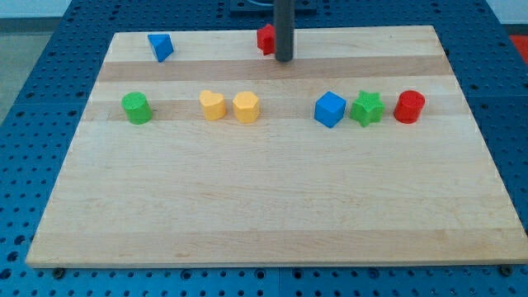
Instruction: Slightly push the red star diagonal to the cube
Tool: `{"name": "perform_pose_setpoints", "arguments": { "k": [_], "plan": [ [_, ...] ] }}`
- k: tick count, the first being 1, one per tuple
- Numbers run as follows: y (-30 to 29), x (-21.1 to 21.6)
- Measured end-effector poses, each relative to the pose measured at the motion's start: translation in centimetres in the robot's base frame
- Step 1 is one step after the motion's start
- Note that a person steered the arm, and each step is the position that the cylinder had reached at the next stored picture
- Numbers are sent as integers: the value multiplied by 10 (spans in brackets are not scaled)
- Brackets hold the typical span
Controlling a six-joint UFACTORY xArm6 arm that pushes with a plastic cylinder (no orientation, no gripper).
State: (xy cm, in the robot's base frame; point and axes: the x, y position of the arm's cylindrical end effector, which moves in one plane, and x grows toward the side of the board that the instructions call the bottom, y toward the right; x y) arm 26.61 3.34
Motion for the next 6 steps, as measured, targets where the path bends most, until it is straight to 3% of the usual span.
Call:
{"name": "perform_pose_setpoints", "arguments": {
  "k": [1, 3, 6],
  "plan": [
    [29, -13],
    [26, -73],
    [-43, -72]
  ]
}}
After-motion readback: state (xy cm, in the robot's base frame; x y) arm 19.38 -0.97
